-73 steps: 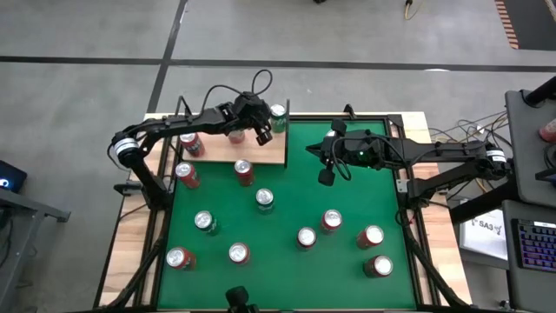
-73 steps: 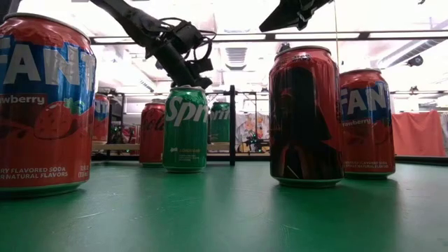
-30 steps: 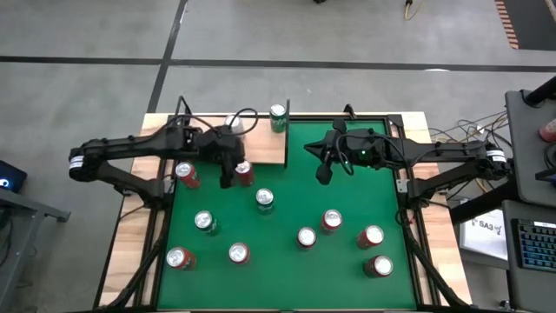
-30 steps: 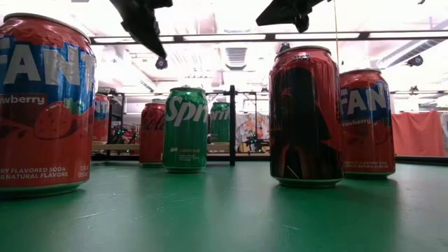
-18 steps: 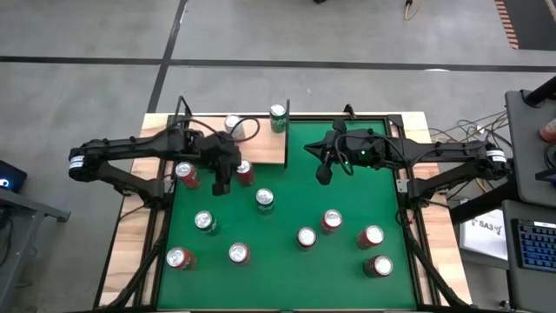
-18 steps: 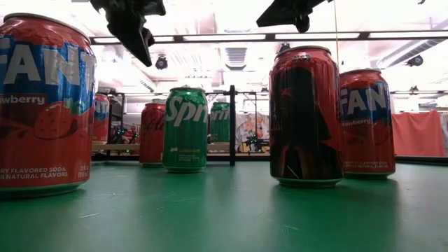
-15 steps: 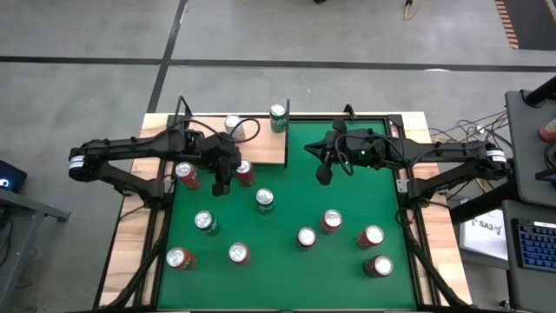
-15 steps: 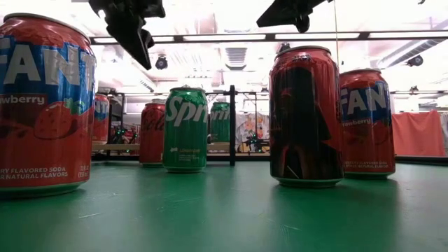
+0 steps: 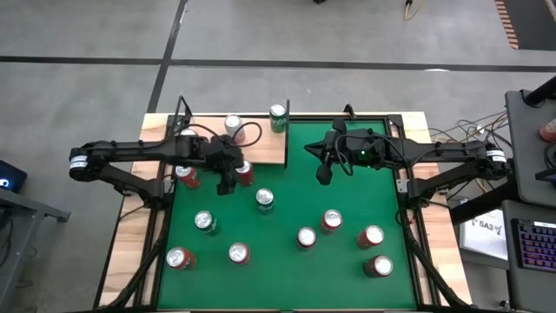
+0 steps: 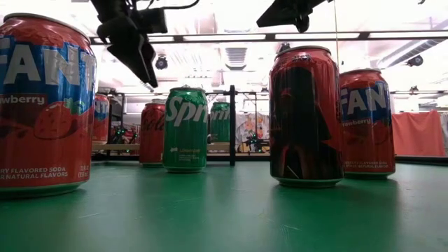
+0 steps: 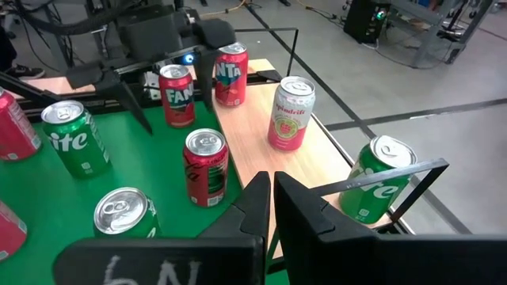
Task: Place canned beverage on shelf
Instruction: Put the red-black soda can on the shelf
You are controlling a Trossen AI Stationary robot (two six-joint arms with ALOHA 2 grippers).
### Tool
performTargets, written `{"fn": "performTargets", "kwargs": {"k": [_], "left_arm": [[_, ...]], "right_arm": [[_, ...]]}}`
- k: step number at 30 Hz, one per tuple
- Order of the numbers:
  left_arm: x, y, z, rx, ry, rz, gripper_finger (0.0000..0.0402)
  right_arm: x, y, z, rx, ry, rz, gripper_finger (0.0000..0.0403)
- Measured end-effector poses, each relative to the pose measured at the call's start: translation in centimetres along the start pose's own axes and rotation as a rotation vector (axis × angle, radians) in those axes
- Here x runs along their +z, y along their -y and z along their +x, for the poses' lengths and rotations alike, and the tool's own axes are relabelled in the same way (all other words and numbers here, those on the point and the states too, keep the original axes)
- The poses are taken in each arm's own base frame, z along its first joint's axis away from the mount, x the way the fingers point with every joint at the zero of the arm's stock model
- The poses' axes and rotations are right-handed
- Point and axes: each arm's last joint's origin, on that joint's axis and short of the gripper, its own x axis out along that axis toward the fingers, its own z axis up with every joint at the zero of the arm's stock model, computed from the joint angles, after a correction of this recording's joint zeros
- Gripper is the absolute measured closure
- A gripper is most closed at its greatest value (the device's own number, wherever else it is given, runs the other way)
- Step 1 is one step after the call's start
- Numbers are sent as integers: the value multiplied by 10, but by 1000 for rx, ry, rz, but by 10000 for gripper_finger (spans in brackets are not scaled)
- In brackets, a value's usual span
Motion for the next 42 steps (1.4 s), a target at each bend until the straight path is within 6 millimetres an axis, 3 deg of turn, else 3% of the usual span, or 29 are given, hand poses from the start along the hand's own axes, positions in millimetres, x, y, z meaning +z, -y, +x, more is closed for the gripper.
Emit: {"fn": "performTargets", "kwargs": {"k": [13,42], "left_arm": [[2,-12,6,53,28,1,36],[-27,-5,53,42,85,-56,36]], "right_arm": [[0,0,0,0,-3,-1,390],[-2,0,0,-1,-19,13,390]]}}
